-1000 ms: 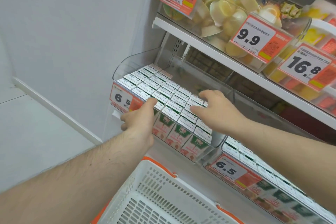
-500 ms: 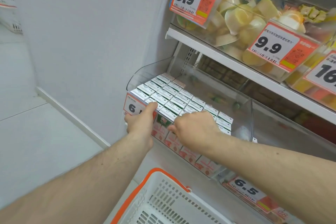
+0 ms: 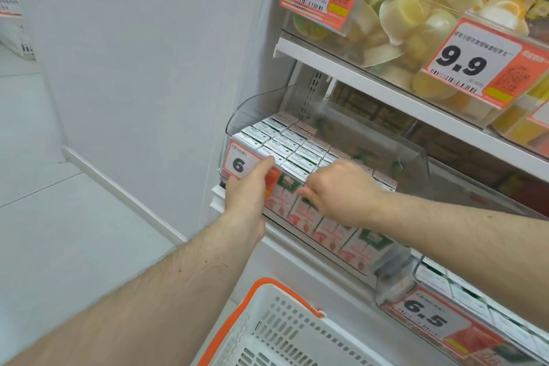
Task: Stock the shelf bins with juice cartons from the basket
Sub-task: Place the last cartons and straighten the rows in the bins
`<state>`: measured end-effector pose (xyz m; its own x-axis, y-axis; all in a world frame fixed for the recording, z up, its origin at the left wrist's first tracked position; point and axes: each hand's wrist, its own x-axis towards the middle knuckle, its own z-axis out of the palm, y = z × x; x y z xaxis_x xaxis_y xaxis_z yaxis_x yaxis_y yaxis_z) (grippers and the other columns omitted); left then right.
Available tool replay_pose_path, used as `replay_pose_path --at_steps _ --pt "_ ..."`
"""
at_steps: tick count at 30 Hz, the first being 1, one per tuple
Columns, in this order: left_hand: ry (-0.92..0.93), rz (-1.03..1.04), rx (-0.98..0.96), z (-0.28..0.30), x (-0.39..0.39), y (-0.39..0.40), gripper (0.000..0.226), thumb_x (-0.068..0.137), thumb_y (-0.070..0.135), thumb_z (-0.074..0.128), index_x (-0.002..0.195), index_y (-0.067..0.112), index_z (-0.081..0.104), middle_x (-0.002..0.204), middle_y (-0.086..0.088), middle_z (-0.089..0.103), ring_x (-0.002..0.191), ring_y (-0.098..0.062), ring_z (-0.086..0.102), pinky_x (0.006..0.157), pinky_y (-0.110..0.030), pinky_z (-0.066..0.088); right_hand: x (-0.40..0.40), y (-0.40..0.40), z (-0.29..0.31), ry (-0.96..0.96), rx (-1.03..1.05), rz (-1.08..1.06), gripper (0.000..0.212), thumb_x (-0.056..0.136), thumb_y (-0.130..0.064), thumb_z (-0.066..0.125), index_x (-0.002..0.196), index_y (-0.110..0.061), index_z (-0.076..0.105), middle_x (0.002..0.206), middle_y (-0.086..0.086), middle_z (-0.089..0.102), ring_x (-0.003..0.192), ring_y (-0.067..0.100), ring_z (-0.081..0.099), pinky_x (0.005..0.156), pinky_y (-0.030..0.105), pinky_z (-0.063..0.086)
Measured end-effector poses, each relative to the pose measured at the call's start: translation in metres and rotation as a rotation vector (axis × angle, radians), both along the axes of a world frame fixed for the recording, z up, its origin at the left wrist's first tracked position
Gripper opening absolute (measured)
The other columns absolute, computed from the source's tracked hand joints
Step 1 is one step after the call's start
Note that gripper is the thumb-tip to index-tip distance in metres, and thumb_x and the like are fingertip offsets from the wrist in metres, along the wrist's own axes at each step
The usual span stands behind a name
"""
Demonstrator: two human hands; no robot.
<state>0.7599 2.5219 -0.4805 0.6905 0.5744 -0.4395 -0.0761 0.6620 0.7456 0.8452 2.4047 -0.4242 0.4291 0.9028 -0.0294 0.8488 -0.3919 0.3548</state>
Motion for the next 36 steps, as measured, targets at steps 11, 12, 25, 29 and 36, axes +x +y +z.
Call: replay_pose_path --at_steps 11,12,25,29,36 --pt "-0.032 -0.169 0.079 -0.020 0.012 0.006 0.035 0.087 0.042 0.067 0.118 0.028 0.061 0.094 0.021 0.060 0.083 0.010 0.042 0.095 -0.031 0.022 0.023 -0.002 0.007 -0.032 -0.039 0.013 0.044 0.101 -0.051 0.031 0.066 -0.026 0.039 0.065 -0.010 0.046 0.062 0.011 0.045 0.083 0.031 0.041" --pt "-0.044 -0.179 0.078 -0.020 0.013 0.006 0.036 0.087 0.042 0.067 0.119 0.028 0.061 0.096 0.021 0.061 0.084 0.009 0.043 0.095 -0.031 0.023 0.026 -0.002 0.006 -0.030 -0.042 0.013 0.044 0.101 -0.051 0.031 0.065 -0.027 0.037 0.064 -0.011 0.045 0.059 0.007 0.042 0.084 0.031 0.042" --pt "0.085 0.085 0.246 -0.033 0.022 0.006 0.039 0.079 0.025 0.079 0.112 0.020 0.058 0.099 0.008 0.068 0.087 -0.005 0.063 0.065 -0.020 0.043 0.014 0.001 -0.008 -0.065 -0.045 0.028 0.045 0.103 -0.048 0.028 0.071 -0.020 0.044 0.071 -0.005 0.052 0.069 0.019 0.051 0.075 0.031 0.040" --pt "0.051 0.046 0.238 -0.022 0.021 -0.002 0.021 0.086 0.027 0.066 0.106 0.023 0.062 0.094 0.011 0.070 0.085 -0.007 0.063 0.062 -0.020 0.040 0.013 -0.001 -0.012 -0.052 -0.030 0.014 0.048 0.104 -0.045 0.029 0.064 -0.019 0.036 0.064 -0.006 0.045 0.065 0.020 0.047 0.076 0.033 0.044" --pt "0.134 0.010 0.387 -0.029 0.029 0.000 0.074 0.066 0.063 0.062 0.129 0.024 0.051 0.125 0.008 0.061 0.107 -0.014 0.061 0.088 -0.032 0.048 0.009 -0.002 -0.012 -0.084 -0.016 0.051 0.047 0.105 -0.043 0.028 0.074 -0.014 0.048 0.073 0.001 0.058 0.066 0.023 0.052 0.076 0.037 0.049"
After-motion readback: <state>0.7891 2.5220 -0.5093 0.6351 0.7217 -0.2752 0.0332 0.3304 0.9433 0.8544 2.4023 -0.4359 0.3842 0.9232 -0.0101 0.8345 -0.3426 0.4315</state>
